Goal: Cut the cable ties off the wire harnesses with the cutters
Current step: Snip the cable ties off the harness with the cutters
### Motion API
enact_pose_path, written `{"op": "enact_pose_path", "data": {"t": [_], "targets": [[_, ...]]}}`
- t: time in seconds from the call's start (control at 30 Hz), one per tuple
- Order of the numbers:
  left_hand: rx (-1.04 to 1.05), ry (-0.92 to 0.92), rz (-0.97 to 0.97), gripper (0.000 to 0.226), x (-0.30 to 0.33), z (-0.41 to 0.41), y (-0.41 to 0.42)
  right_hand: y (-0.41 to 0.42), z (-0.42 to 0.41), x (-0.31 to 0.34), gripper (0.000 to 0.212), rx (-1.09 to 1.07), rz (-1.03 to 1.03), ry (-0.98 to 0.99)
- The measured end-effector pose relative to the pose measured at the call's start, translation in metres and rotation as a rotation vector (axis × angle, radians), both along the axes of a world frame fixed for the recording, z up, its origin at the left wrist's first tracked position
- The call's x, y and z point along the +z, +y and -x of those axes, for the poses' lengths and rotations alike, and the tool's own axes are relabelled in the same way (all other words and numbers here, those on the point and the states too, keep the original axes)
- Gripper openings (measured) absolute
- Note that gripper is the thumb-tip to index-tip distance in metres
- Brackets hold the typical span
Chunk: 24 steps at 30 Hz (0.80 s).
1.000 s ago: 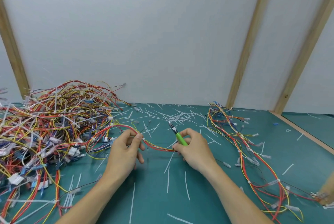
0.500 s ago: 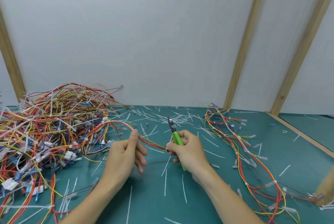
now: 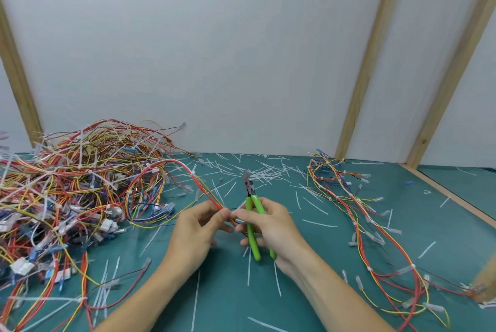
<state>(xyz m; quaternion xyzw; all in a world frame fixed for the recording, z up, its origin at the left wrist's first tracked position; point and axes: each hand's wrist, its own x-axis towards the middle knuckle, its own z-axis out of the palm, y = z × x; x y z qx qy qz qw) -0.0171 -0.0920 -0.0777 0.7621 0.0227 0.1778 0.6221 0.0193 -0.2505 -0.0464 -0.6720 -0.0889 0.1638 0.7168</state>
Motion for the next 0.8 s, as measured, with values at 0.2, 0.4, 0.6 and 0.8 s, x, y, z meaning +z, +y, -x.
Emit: {"op": "enact_pose_path", "data": {"t": [0.2,0.4,0.6,0.8], "targets": [[0.08,0.019,0.134,0.021,-0.002,-0.003,0.006,-0.007,-0.008,0.005,0.024,-0.026,0.171,-0.165],[0.139,0.039,0.226,0.019,0.0,-0.002,0.006,-0.029,-0.025,-0.003,0.034,-0.089,0.62,-0.598],[0.125,0.004,0.375,0.014,0.005,0.001,0.007,-0.032,-0.027,-0.003,0.039,-0.044,0.742,-0.696],[0.098,-0.04,0.473,0.009,0.006,0.0,0.006,-0.028,-0.023,-0.004,0.038,-0.047,0.766,-0.759]]}}
